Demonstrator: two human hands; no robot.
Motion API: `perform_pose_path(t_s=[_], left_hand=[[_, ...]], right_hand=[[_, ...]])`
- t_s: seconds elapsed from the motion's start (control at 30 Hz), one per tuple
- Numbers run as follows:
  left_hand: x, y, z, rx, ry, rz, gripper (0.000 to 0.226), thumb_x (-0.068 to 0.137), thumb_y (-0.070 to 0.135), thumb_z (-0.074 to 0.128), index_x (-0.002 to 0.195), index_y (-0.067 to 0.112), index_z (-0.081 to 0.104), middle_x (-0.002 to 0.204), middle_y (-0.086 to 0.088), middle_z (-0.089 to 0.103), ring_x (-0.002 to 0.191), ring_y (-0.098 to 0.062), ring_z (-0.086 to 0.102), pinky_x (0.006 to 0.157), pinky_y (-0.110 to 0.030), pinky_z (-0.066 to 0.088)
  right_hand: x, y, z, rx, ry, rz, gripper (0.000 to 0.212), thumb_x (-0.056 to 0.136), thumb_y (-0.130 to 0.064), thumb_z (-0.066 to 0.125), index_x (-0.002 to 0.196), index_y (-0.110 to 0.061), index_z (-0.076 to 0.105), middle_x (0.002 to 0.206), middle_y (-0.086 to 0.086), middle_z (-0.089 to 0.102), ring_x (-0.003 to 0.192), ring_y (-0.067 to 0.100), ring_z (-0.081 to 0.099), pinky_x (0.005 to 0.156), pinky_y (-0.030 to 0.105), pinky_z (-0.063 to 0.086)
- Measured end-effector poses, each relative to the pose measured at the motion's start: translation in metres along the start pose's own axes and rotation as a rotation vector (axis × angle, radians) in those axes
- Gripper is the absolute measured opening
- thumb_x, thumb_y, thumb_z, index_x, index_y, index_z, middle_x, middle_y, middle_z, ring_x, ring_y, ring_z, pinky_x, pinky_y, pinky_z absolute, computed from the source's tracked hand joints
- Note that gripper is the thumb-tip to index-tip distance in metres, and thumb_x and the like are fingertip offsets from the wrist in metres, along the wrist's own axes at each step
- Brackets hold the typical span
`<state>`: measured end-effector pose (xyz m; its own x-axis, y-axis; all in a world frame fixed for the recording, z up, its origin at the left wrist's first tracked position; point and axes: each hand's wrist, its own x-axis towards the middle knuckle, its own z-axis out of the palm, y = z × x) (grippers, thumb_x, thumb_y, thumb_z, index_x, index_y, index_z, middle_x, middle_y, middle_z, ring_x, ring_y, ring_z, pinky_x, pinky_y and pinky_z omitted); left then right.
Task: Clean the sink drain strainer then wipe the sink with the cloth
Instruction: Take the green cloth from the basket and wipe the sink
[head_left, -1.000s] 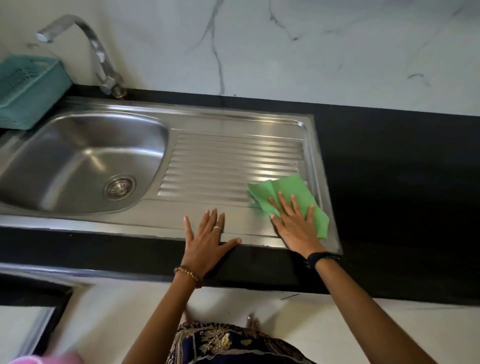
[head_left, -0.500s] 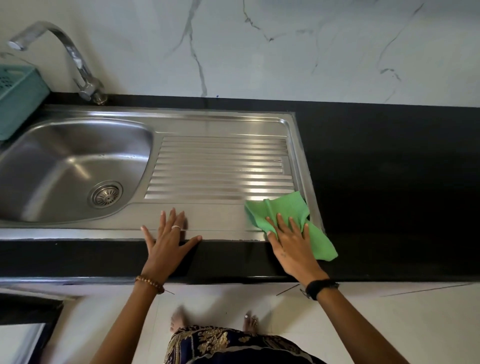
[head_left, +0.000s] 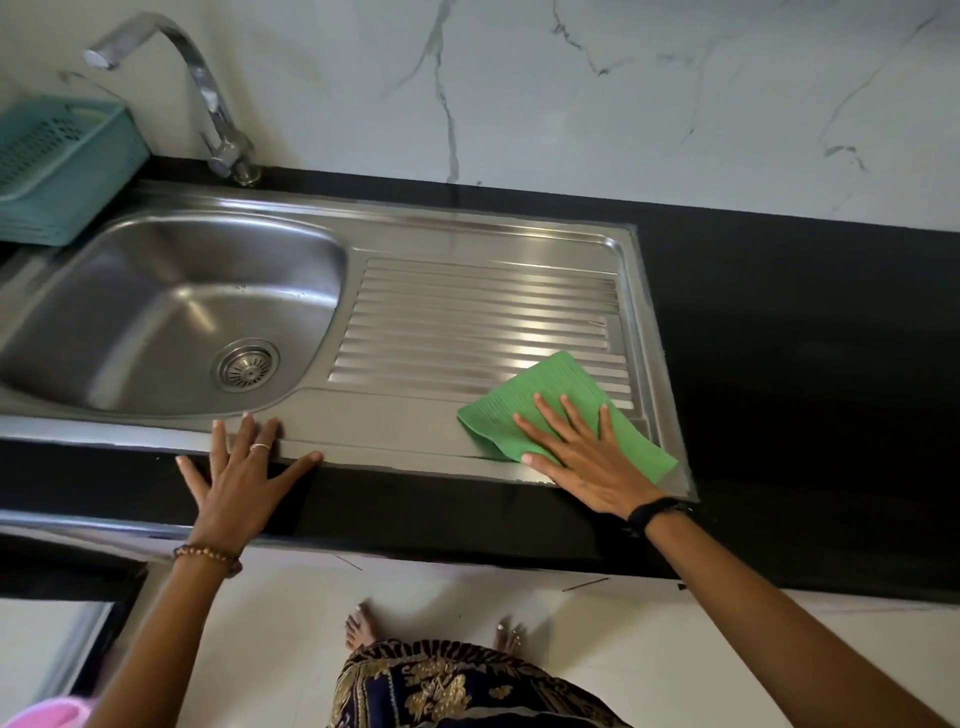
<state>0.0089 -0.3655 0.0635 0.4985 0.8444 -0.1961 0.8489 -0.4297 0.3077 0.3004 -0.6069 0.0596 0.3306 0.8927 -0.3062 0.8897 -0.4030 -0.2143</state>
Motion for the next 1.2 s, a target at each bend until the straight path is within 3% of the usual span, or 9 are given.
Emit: perform_pose_path(t_s=[0.17,0.3,0.5,0.67,0.73,0.83,0.97,1.1,1.2], left_hand=[[-0.004,-0.014,-0.007,0.038,0.004,0.035,0.059,0.092,0.046,0.039,0.145,0.028,0.021,0.158,0.002,0.007,0.145,-0.023,-0.005,0.111,-0.058,-0.013],[0.000,-0.019,-0.006,0.000,0.012,0.021,0.047,0.097,0.037,0.029,0.144,0.031,0.023,0.157,0.006,0.013,0.146,-0.020,0.002,0.113,-0.057,-0.014],[0.012,-0.033,-0.003,-0.086,0.033,0.006,0.045,0.097,0.033,0.033,0.142,0.032,0.029,0.154,0.012,0.022,0.143,-0.016,0.014,0.116,-0.048,-0.006],[0.023,-0.044,-0.010,-0.156,0.047,0.019,0.050,0.094,0.036,0.043,0.141,0.033,0.030,0.148,0.011,0.036,0.132,-0.016,0.028,0.109,-0.042,0.009],[0.029,-0.053,-0.017,-0.165,0.032,0.025,0.058,0.092,0.039,0.045,0.144,0.031,0.022,0.151,0.007,0.031,0.131,-0.017,0.028,0.107,-0.042,0.011],[0.041,-0.078,-0.029,-0.182,0.014,0.010,0.069,0.090,0.048,0.046,0.147,0.030,0.011,0.158,0.002,0.010,0.141,-0.022,0.014,0.115,-0.048,0.005],[0.054,-0.119,-0.043,-0.123,0.011,-0.026,0.066,0.089,0.053,0.041,0.146,0.029,0.017,0.158,0.001,0.010,0.145,-0.019,0.004,0.117,-0.049,-0.002],[0.056,-0.146,-0.051,-0.126,0.051,0.024,0.051,0.091,0.049,0.040,0.138,0.029,0.037,0.148,0.006,0.035,0.141,-0.012,0.019,0.115,-0.051,-0.001],[0.057,-0.147,-0.053,-0.107,0.045,0.055,0.046,0.092,0.046,0.041,0.135,0.029,0.041,0.145,0.006,0.039,0.140,-0.012,0.023,0.114,-0.053,0.001]], right_hand=[[0.018,-0.032,0.005,0.010,-0.008,-0.082,0.049,0.086,-0.065,0.002,0.133,-0.059,-0.014,0.152,-0.013,-0.026,0.139,0.019,-0.030,0.107,0.058,-0.026],[0.039,-0.068,0.002,-0.001,-0.065,-0.240,0.047,0.095,-0.056,0.014,0.140,-0.054,-0.002,0.152,-0.014,-0.025,0.139,0.019,-0.031,0.105,0.057,-0.029],[0.095,-0.132,0.003,0.008,-0.106,-0.393,0.045,0.096,-0.055,0.015,0.140,-0.056,0.005,0.151,-0.018,-0.025,0.139,0.017,-0.030,0.103,0.056,-0.032],[0.146,-0.186,0.000,-0.044,-0.118,-0.437,0.044,0.096,-0.056,0.014,0.139,-0.057,0.003,0.151,-0.017,-0.023,0.142,0.019,-0.026,0.103,0.057,-0.031],[0.165,-0.209,-0.004,-0.082,-0.110,-0.422,0.046,0.096,-0.054,0.015,0.141,-0.054,0.005,0.156,-0.012,-0.015,0.143,0.021,-0.022,0.105,0.060,-0.027],[0.183,-0.237,-0.006,-0.098,-0.091,-0.360,0.047,0.097,-0.052,0.016,0.144,-0.048,0.007,0.159,-0.007,-0.006,0.145,0.023,-0.017,0.105,0.063,-0.025],[0.170,-0.237,-0.004,-0.085,-0.076,-0.357,0.046,0.100,-0.045,0.016,0.144,-0.045,0.004,0.158,-0.012,-0.009,0.145,0.019,-0.017,0.110,0.059,-0.022],[0.134,-0.218,0.005,0.038,-0.108,-0.366,0.043,0.100,-0.043,0.016,0.139,-0.054,0.004,0.153,-0.025,-0.010,0.142,0.008,-0.021,0.112,0.048,-0.024],[0.119,-0.209,0.003,0.104,-0.171,-0.338,0.042,0.099,-0.043,0.015,0.136,-0.058,0.001,0.152,-0.029,-0.008,0.140,-0.001,-0.022,0.114,0.044,-0.023]])
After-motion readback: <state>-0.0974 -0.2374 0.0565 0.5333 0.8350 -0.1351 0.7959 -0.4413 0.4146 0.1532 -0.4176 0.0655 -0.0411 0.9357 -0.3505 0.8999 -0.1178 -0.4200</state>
